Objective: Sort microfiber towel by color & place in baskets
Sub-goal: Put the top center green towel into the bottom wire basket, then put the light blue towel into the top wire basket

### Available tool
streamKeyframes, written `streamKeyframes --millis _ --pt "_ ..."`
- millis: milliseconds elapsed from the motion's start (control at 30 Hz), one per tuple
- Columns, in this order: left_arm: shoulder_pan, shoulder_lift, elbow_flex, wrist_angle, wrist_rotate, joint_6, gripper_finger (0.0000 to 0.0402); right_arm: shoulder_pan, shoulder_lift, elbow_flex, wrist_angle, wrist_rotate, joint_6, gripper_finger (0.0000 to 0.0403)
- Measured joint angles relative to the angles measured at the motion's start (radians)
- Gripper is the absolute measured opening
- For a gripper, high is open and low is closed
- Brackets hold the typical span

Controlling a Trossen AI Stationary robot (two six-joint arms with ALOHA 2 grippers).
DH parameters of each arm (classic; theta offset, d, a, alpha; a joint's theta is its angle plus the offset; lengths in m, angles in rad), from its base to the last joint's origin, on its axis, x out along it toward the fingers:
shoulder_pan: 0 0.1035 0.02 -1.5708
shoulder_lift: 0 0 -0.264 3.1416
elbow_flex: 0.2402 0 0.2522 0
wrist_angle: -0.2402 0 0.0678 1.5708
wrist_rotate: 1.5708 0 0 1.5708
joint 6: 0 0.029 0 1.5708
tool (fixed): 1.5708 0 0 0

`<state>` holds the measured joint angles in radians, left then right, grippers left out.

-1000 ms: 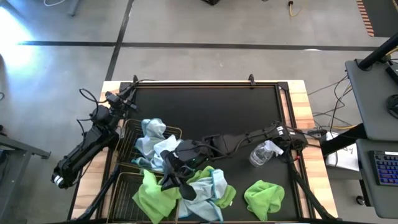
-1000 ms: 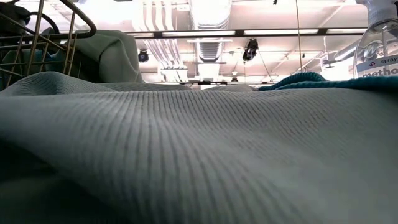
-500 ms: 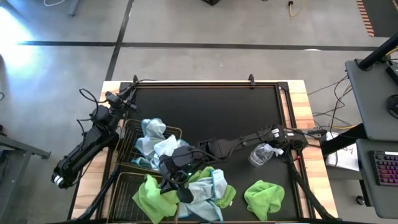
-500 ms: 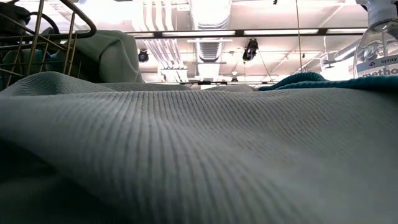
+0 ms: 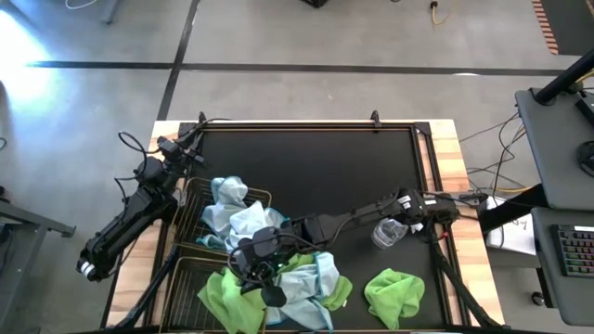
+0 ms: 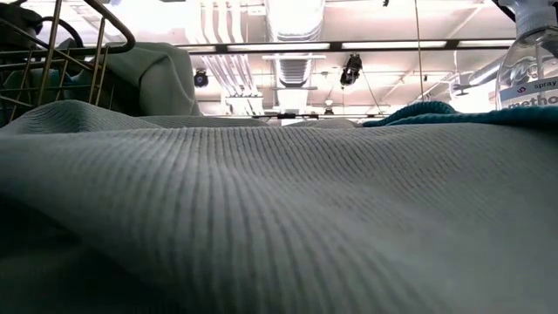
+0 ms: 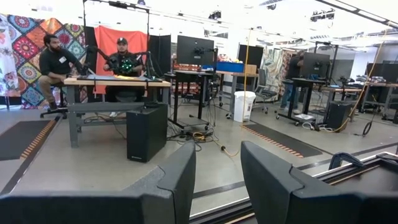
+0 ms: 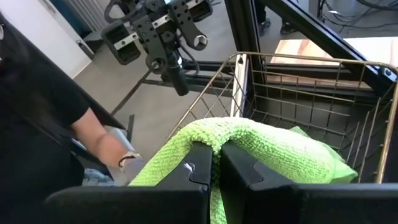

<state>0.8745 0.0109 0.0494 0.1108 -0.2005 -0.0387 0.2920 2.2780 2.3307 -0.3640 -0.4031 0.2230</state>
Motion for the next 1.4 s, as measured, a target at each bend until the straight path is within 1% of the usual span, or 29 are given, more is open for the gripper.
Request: streamKeyframes --millis 133,233,600,700,767,900,1167,1267,1400 --pt "0.000 0.000 0.000 0.000 0.000 0.000 0.0113 0.000 0.000 0.000 0.003 0.010 0.015 0.0013" --pt "0.000 0.000 0.000 0.000 0.000 0.000 0.0113 0.000 0.000 -0.001 0.000 0.010 0.015 0.0031" --pt "0.000 0.000 0.000 0.000 0.000 0.000 0.0113 0.016 0.000 -0.001 0.000 0.010 0.014 0.0156" --pt "0.000 0.000 0.000 0.000 0.000 0.000 0.0113 0.021 -0.002 -0.001 -0.024 0.006 0.014 0.0179" --pt "0.000 0.000 0.000 0.000 0.000 0.000 0.0113 0.022 -0.002 -0.001 -0.060 0.003 0.014 0.0187" --pt "0.000 0.000 0.000 0.000 0.000 0.000 0.0113 0.027 -0.005 -0.001 -0.196 0.002 0.088 0.0187" --pt "0.000 0.000 0.000 0.000 0.000 0.000 0.0113 0.030 -0.021 -0.001 -0.693 0.006 0.172 0.0167" --pt "0.000 0.000 0.000 0.000 0.000 0.000 0.0113 0.042 -0.021 -0.002 -0.842 0.042 0.187 0.0160" --pt "0.000 0.000 0.000 0.000 0.000 0.000 0.0113 0.054 -0.021 -0.002 -0.961 0.139 0.224 0.0153"
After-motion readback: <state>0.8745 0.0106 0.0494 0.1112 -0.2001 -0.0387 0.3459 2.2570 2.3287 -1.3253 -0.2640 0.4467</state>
